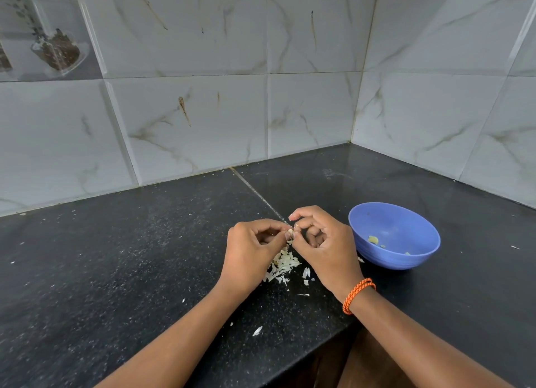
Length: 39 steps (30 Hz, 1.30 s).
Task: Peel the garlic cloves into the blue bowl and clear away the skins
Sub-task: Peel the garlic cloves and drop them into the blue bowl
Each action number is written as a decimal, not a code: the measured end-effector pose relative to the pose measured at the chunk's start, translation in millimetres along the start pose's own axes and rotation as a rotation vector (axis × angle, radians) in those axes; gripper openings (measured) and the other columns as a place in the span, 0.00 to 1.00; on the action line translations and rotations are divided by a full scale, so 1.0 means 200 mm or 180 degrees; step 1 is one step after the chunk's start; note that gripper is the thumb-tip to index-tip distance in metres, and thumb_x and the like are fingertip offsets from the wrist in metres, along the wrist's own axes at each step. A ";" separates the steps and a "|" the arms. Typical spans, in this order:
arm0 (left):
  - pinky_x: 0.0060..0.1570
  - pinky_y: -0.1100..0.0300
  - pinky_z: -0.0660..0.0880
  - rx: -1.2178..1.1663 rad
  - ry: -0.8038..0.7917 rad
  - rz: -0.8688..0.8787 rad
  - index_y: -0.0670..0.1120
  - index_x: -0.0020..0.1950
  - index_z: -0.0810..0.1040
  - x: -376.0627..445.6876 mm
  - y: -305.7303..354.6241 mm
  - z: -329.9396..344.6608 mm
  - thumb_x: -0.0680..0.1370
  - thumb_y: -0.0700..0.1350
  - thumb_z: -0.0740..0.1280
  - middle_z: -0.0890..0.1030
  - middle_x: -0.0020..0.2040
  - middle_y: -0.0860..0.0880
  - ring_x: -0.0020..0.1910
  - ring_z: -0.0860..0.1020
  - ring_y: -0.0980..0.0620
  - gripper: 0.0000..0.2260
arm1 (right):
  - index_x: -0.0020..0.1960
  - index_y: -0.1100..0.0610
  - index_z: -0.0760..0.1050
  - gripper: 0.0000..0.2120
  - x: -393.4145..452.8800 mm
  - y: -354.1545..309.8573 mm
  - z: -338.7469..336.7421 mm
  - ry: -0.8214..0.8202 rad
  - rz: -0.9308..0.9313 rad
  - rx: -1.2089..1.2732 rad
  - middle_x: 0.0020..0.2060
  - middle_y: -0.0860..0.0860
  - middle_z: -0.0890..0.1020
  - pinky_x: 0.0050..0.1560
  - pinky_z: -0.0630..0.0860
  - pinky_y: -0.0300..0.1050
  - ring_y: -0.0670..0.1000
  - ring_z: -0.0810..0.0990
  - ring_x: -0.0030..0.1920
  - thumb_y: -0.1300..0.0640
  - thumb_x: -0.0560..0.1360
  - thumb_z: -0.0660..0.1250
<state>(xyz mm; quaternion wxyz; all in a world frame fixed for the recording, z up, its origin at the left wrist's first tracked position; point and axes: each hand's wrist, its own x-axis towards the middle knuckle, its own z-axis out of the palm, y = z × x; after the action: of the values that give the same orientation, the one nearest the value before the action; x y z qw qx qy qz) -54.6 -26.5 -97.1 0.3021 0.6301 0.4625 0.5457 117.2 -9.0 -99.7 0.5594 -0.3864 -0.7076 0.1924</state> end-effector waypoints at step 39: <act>0.48 0.51 0.87 -0.0152 0.0094 -0.0201 0.46 0.49 0.91 0.01 0.01 -0.02 0.77 0.41 0.81 0.90 0.41 0.49 0.42 0.89 0.49 0.02 | 0.58 0.47 0.81 0.17 0.00 0.01 0.01 0.0018 -0.0060 -0.0417 0.41 0.42 0.85 0.38 0.69 0.36 0.50 0.69 0.32 0.62 0.74 0.79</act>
<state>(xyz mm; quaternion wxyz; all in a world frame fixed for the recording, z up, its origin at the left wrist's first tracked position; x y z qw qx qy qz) -58.5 -26.3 -93.6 0.3273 0.5997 0.4734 0.5560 116.5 -7.2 -100.7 0.5367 -0.4160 -0.7207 0.1393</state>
